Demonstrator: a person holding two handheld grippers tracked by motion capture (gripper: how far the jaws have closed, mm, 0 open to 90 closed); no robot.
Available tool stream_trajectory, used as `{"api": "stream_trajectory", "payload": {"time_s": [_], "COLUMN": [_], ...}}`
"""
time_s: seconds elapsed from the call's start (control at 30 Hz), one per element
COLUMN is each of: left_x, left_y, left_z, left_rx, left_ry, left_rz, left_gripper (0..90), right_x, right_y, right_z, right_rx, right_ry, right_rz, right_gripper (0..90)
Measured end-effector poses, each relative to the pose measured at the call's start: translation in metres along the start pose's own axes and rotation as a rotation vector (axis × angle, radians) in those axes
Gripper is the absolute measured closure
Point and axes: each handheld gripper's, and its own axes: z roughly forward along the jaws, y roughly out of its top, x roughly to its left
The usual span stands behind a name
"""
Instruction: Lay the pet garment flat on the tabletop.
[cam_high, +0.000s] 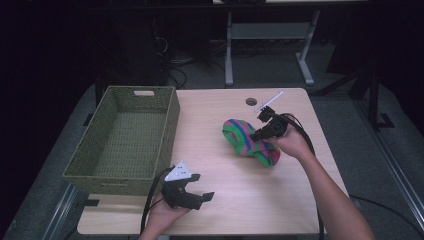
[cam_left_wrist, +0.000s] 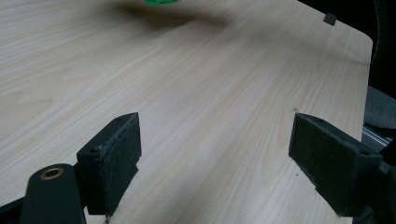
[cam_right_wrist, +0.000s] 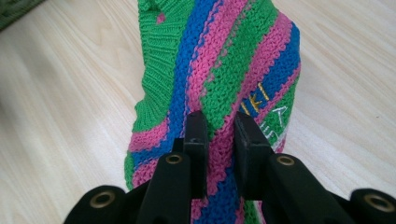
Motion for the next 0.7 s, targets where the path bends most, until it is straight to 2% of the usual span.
{"api": "stream_trajectory", "payload": {"time_s": [0.5, 0.67, 0.7], "left_x": [0.001, 0.001, 0.001], "left_y": [0.0, 0.0, 0.0], "left_z": [-0.003, -0.003, -0.004], "left_rx": [-0.015, -0.015, -0.016], "left_ry": [0.004, 0.008, 0.008], "left_rz": [-0.005, 0.001, -0.002], "left_gripper": [16.6, 16.6, 16.7], "right_x": [0.009, 0.015, 0.016], "right_y": [-0.002, -0.005, -0.007], "right_z": [-0.022, -0.029, -0.031], "right_rx": [-0.061, -0.08, -0.099], "right_ry": [0.041, 0.063, 0.078], "right_rz": [-0.017, -0.026, -0.027], "right_gripper": [76.8, 76.8, 76.8]}}
